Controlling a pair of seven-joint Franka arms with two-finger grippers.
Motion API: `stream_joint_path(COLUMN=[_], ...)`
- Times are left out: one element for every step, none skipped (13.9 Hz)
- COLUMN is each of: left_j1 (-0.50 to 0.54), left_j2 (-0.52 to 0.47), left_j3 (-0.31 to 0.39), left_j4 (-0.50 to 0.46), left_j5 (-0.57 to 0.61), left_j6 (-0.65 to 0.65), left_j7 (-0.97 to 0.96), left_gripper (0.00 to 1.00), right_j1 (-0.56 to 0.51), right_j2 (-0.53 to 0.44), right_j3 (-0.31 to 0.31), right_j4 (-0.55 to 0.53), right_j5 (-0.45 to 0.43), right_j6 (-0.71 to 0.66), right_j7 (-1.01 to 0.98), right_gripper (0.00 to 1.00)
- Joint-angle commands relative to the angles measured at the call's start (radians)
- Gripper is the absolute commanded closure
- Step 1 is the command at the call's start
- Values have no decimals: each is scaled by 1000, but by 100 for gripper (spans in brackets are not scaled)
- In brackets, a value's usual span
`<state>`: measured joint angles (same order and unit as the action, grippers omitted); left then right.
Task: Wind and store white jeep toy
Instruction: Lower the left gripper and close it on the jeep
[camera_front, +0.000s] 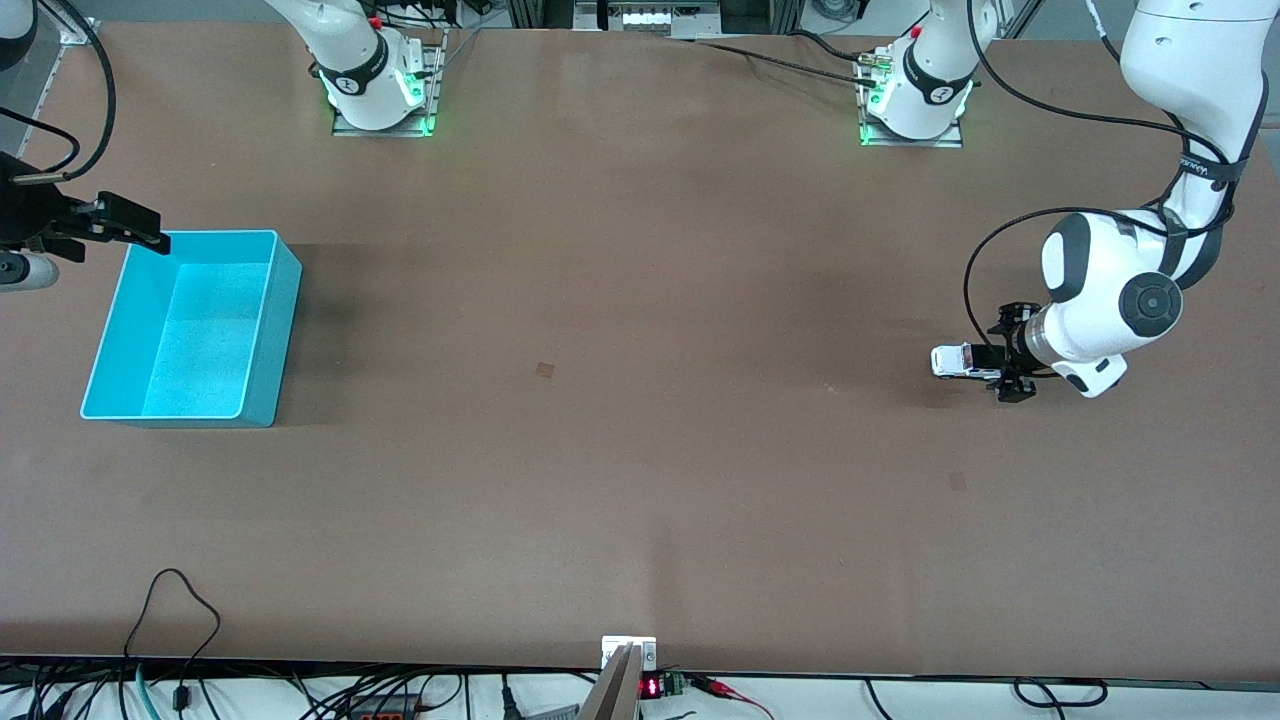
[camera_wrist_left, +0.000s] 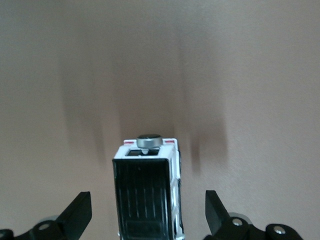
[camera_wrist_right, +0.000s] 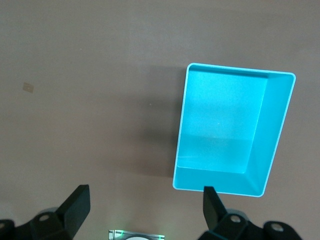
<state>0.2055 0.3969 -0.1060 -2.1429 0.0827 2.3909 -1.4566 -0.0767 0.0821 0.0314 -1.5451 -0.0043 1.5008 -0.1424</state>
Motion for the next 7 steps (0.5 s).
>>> stream_joint_path(left_j1=[8, 8, 8, 8, 8, 8, 9], left_j2=[-13, -19, -18, -18, -18, -18, -16], left_j3=[-6, -6, -5, -4, -4, -4, -4], left_j4=[-37, -46, -48, -48, -49, -49, -49], left_j5=[37, 37, 38, 38, 40, 40, 40], left_j6=[14, 14, 14, 14, 14, 14, 16], left_j7=[-31, -34, -41, -41, -41, -41, -39], left_gripper=[0, 0, 0, 0, 0, 0, 0], right_j1=[-5, -5, -5, -5, -5, -5, -5], right_j2=[-4, -4, -4, -4, -4, -4, -4], right_j3=[1, 1, 1, 1, 1, 1, 1], right_j4=[0, 0, 0, 0, 0, 0, 0], right_j5=[4, 4, 4, 4, 4, 4, 4], right_j6=[2, 2, 2, 2, 2, 2, 2], right_j7=[-5, -5, -5, -5, -5, -5, -5], right_gripper=[0, 0, 0, 0, 0, 0, 0])
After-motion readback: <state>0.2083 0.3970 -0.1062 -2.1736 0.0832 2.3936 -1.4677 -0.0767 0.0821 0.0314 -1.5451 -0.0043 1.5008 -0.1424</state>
